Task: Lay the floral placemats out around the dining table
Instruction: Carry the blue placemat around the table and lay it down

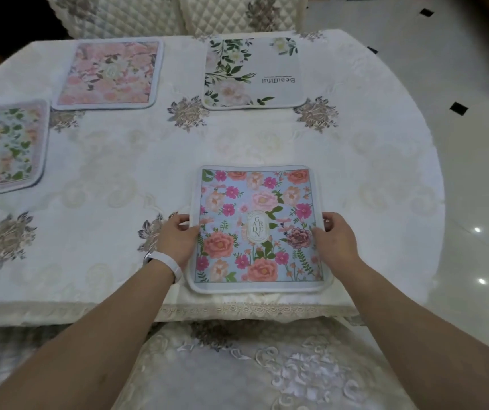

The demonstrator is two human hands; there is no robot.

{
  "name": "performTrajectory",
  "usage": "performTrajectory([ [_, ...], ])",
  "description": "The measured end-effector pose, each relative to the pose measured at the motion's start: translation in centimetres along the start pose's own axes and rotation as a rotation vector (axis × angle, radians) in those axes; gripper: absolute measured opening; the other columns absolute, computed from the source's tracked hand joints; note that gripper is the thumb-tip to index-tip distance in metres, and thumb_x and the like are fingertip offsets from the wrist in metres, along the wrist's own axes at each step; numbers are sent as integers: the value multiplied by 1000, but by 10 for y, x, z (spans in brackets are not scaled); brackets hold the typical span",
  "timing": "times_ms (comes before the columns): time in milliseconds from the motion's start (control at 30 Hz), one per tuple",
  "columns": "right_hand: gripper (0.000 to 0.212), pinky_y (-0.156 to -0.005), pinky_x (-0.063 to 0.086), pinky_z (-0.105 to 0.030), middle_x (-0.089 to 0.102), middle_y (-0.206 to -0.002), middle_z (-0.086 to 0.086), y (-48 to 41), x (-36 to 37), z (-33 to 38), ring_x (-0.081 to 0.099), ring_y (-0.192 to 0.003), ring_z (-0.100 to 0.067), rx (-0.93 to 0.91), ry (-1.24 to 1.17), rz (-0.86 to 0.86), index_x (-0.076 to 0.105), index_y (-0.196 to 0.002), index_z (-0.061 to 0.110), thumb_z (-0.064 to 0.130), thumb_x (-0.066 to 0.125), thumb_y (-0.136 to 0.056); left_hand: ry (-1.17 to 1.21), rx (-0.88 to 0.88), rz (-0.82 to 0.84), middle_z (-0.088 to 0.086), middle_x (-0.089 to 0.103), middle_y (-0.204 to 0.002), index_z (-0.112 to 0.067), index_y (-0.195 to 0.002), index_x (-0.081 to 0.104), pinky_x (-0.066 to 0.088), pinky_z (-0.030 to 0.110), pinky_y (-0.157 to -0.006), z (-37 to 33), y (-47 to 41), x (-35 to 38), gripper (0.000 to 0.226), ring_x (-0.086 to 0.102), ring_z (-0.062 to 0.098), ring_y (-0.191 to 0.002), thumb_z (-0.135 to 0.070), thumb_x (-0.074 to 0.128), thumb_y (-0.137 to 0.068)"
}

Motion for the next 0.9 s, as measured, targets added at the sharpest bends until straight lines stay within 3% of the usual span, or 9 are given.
performTrajectory([
  [133, 22, -48, 44, -16, 59, -86, 16, 4, -3, 0, 61, -68, 0, -83, 110, 35, 50, -109, 26, 12, 54, -94, -177, 68, -38, -3, 64, -84, -17, -105, 61, 52, 38, -82, 8, 7, -8, 20, 63, 20, -82, -10, 63, -86],
  [200, 20, -53, 53, -21, 63, -91, 10, 12, -4, 0, 66, -76, -7, -88, 167, 52, 53, -106, 25, 19, 56, -87, -298, 161, -42, -1, 63, -83, -20, -103, 61, 54, 41, -83, 11, 16, -10, 23, 59, 17, -74, -9, 65, -83],
  [267, 40, -78, 60, -40, 63, -107, 2, 16, -3, -7, 66, -95, -20, -118, 250, 92, 56, -118, 24, 31, 54, -78, -424, 259, -15, 5, 62, -98, -16, -116, 60, 53, 44, -88, 16, 26, -9, 37, 58, 18, -85, -13, 71, -81],
  [300, 48, -92, 54, -45, 60, -118, -1, 21, -2, -9, 60, -107, -24, -141, 310, 98, 54, -126, 22, 31, 55, -79, -490, 301, 19, 8, 59, -109, -13, -126, 56, 50, 45, -92, 19, 31, -7, 48, 57, 20, -96, -17, 73, -81],
  [367, 54, -110, 37, -41, 48, -136, -7, 39, 0, -7, 44, -126, -26, -171, 428, 122, 48, -138, 15, 23, 60, -86, -632, 407, 99, 12, 51, -128, -10, -137, 48, 43, 43, -102, 25, 41, -3, 64, 50, 27, -115, -28, 74, -82],
  [433, 57, -107, 33, -37, 40, -142, -8, 53, 1, -9, 36, -128, -26, -223, 525, 131, 44, -141, 14, 27, 62, -89, -736, 478, 156, 12, 45, -140, -10, -142, 44, 34, 43, -108, 31, 51, 0, 77, 41, 29, -127, -41, 74, -78],
  [533, 66, -106, 36, -42, 32, -150, -7, 62, 5, -21, 35, -131, -29, -274, 646, 170, 43, -141, 20, 48, 65, -85, -812, 505, 145, 10, 37, -151, -13, -145, 40, 25, 44, -115, 41, 53, -5, 95, 30, 29, -139, -62, 66, -67],
  [633, 76, -110, 31, -43, 24, -157, -7, 66, 6, -30, 30, -137, -30, -306, 695, 191, 40, -143, 23, 56, 66, -80, -839, 525, 158, 5, 31, -157, -15, -147, 35, 13, 40, -119, 47, 51, -8, 103, 17, 24, -147, -71, 62, -66],
  [900, 88, -116, 26, -44, 18, -158, -6, 67, 3, -39, 22, -141, -27, -362, 713, 245, 34, -145, 27, 64, 67, -73, -834, 565, 229, 4, 24, -159, -19, -149, 31, 16, 45, -119, 53, 49, -3, 113, 16, 21, -148, -81, 60, -58],
])
Point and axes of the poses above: each hand's wrist, its own y-axis away from the middle knuckle, its own x-axis out of the palm, z = x × y, the point moved 6 cm from there along -y, towards the middle knuckle
